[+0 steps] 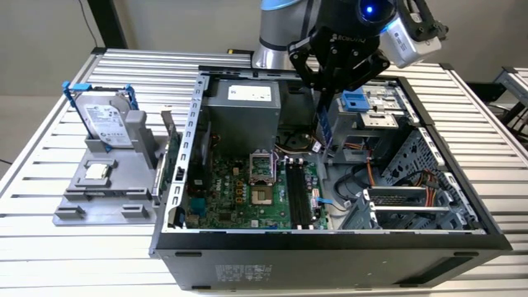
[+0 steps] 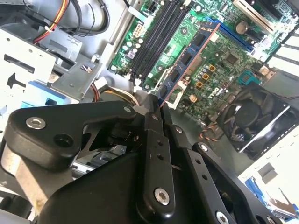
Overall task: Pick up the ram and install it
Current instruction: 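Insert the ram into the slot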
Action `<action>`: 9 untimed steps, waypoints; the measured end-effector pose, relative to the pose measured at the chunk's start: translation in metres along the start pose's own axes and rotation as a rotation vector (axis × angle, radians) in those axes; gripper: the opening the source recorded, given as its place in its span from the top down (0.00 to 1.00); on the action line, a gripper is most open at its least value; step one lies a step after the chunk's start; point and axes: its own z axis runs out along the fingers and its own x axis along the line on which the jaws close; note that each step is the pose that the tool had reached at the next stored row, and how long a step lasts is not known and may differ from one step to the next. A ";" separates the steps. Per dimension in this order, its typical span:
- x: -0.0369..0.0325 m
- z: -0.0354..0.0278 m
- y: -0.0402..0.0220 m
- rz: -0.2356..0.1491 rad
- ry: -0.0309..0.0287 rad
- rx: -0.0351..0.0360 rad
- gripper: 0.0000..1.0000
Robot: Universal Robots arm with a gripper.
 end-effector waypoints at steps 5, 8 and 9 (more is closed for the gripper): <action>-0.0013 0.0009 -0.0006 0.001 0.0291 0.0010 1.00; -0.0027 0.0025 -0.0013 0.001 0.0292 0.0003 1.00; -0.0037 0.0028 -0.0014 0.001 0.0292 0.0005 1.00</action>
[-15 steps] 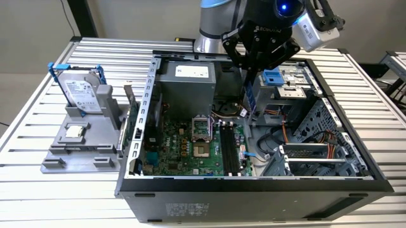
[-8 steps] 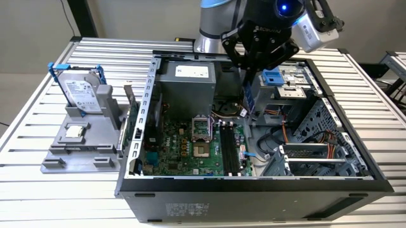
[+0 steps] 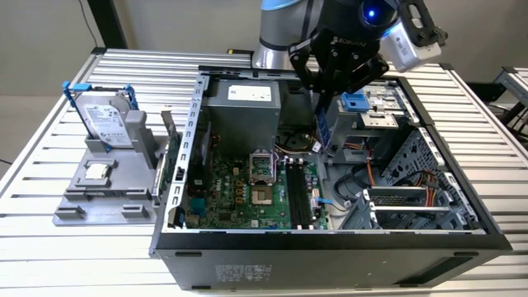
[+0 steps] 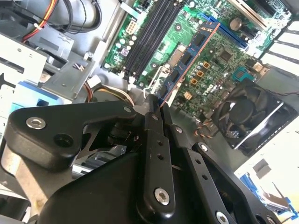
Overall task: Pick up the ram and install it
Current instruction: 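Insert the ram into the slot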
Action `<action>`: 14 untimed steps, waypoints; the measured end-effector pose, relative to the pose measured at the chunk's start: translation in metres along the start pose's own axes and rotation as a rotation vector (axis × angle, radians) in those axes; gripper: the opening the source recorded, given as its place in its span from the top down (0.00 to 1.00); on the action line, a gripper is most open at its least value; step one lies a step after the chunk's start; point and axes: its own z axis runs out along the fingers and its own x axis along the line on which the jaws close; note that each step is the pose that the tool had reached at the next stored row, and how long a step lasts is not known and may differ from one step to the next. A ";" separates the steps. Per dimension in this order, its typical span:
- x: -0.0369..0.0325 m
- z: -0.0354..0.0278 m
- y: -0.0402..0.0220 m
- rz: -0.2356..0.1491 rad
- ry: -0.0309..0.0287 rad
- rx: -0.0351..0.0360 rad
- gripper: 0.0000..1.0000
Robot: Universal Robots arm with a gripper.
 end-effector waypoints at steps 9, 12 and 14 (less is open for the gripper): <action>-0.0079 0.0036 0.0002 0.000 0.0001 0.0001 1.00; -0.0096 0.0051 0.0002 0.000 0.0001 0.0000 1.00; -0.0096 0.0050 0.0002 0.000 0.0001 0.0000 1.00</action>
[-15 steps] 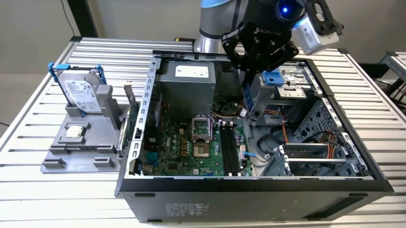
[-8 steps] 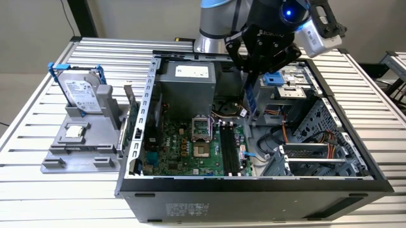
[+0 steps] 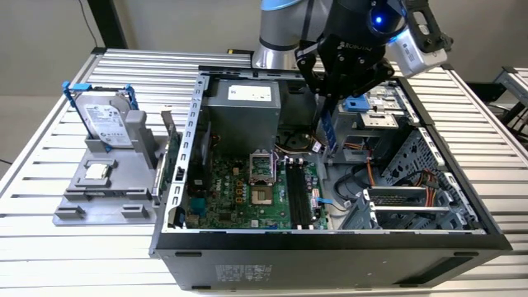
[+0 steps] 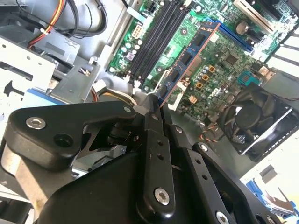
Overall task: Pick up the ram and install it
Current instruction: 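Insert the ram into the slot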
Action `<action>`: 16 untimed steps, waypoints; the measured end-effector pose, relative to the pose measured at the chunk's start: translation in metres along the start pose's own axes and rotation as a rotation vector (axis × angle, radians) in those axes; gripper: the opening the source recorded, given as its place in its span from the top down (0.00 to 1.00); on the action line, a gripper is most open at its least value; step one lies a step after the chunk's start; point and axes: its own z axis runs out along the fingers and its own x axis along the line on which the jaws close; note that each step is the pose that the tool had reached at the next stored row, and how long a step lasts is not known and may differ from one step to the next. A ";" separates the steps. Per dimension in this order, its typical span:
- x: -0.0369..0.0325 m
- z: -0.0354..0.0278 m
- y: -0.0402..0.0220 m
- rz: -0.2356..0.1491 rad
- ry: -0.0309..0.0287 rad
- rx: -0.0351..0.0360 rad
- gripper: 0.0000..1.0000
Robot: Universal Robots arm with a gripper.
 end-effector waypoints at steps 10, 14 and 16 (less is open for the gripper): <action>-0.0011 0.0000 0.0000 0.000 0.0001 0.0000 1.00; -0.0013 0.0023 0.0000 0.000 0.0001 -0.0003 1.00; -0.0014 0.0045 0.0000 0.000 0.0001 0.0000 1.00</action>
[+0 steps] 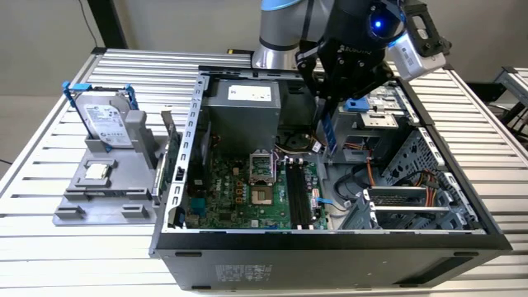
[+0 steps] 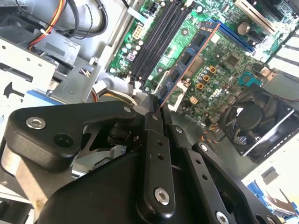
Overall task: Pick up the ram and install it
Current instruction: 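Insert the ram into the slot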
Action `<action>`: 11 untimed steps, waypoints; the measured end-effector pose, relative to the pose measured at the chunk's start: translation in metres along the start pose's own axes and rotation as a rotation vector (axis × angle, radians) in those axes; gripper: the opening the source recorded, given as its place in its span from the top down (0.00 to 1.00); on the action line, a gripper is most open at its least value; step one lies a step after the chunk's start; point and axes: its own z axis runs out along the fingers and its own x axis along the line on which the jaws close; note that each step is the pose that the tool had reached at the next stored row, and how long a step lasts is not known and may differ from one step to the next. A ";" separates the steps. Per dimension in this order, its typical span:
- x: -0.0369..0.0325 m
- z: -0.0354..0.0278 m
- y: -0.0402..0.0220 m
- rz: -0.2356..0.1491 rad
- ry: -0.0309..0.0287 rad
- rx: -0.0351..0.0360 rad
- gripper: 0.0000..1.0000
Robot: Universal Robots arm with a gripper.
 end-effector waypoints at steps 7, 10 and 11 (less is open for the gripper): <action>-0.0009 0.0088 0.0001 0.000 0.0001 0.0004 1.00; -0.0013 0.0122 0.0001 0.000 0.0000 0.0005 1.00; -0.0015 0.0133 0.0001 0.000 0.0000 0.0005 1.00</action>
